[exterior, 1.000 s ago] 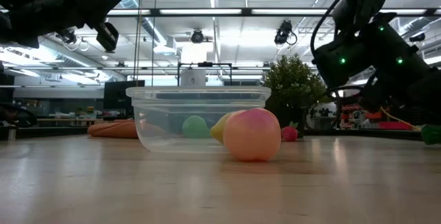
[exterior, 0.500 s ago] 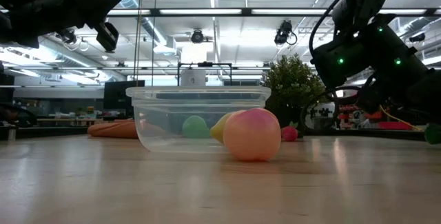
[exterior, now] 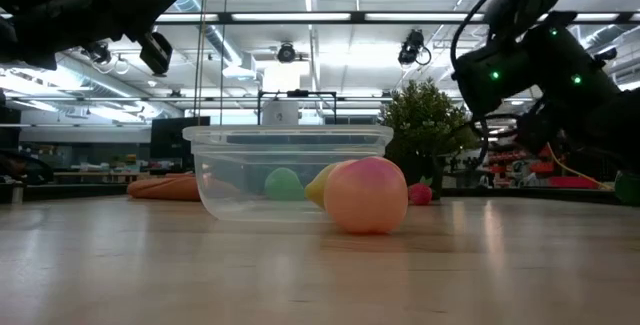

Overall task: Pick and placing Produce into tupperware
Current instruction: Put the orange carrot into the transparent container

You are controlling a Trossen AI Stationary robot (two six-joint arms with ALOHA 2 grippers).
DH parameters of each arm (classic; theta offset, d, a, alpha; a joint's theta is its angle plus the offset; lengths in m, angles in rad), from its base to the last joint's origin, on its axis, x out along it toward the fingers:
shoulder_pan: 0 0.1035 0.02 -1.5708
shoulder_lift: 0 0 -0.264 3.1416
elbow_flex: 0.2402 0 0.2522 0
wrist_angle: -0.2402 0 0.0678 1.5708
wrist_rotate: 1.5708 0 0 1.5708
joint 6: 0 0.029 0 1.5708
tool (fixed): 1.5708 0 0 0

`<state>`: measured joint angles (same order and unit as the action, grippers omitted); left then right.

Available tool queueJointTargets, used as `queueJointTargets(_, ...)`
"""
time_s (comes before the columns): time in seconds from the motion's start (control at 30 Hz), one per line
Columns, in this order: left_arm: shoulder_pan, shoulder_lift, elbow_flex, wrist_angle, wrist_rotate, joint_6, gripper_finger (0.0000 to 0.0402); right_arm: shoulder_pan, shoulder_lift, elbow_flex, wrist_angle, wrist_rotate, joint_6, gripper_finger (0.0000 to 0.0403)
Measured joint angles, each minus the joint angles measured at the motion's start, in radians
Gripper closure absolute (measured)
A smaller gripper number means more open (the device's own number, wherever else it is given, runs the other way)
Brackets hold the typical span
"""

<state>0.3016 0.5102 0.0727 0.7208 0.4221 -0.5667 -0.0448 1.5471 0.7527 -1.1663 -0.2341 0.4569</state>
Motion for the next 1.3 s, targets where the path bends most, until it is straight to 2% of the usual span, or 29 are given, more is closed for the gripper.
queueJointTargets(0.37,0.0,0.0,0.0,0.0,0.0,0.001,0.038,0.002,-0.097,0.174,-0.023,-0.036,0.085,0.0269)
queueJointTargets(0.6,0.0,0.0,0.0,0.0,0.0,0.001,0.0391,0.002,-0.148,0.327,0.02,-0.037,0.127,0.027)
queueJointTargets(0.83,0.0,0.0,0.0,0.0,0.0,0.001,0.0384,0.021,-0.151,0.437,0.224,-0.044,0.147,0.027)
queueJointTargets(1.07,0.0,0.0,0.0,0.0,0.0,0.001,0.0379,0.035,-0.142,0.446,0.52,-0.041,0.23,0.027)
queueJointTargets(1.3,0.0,0.0,0.0,0.0,0.0,0.001,0.0391,0.035,-0.092,0.446,0.692,-0.022,0.217,0.027)
